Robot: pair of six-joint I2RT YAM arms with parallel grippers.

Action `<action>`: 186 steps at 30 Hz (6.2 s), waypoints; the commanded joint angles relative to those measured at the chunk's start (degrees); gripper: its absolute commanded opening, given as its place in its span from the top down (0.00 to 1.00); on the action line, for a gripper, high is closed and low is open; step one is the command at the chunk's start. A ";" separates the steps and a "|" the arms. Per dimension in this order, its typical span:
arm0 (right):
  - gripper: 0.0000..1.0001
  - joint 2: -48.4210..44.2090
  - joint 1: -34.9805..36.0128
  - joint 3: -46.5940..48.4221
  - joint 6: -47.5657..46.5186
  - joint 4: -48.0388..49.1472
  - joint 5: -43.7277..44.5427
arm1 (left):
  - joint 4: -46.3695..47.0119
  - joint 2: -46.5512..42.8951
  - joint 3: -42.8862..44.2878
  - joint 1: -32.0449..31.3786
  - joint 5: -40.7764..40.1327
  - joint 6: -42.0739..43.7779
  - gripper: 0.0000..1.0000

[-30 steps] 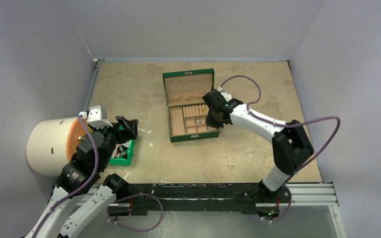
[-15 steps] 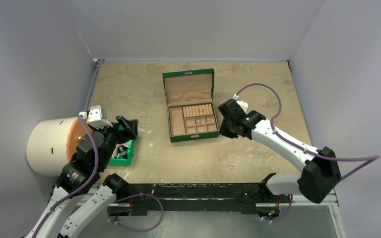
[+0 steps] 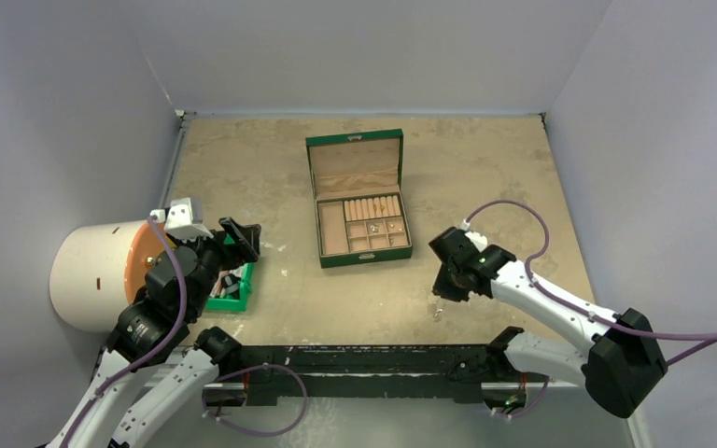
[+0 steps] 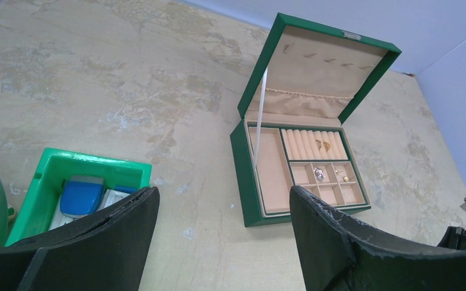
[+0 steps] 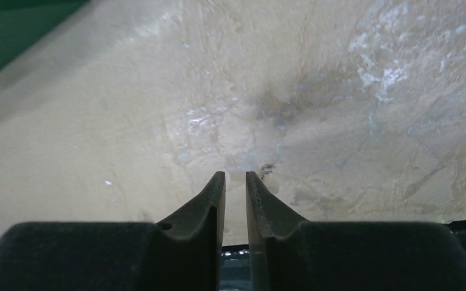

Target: Organize the mixed jewelry

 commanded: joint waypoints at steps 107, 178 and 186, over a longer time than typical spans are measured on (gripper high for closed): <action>1.00 34.12 1.05 32.12 -6.25 8.71 5.96 | 1.04 0.59 0.29 0.50 -1.80 -0.77 0.21; 1.00 57.76 -27.27 68.55 -14.50 31.34 -38.45 | 0.46 1.75 0.52 0.54 -3.20 -1.29 0.22; 1.00 59.87 -27.27 66.33 -11.20 39.57 -51.53 | 0.52 2.19 0.51 0.54 -3.08 -1.30 0.21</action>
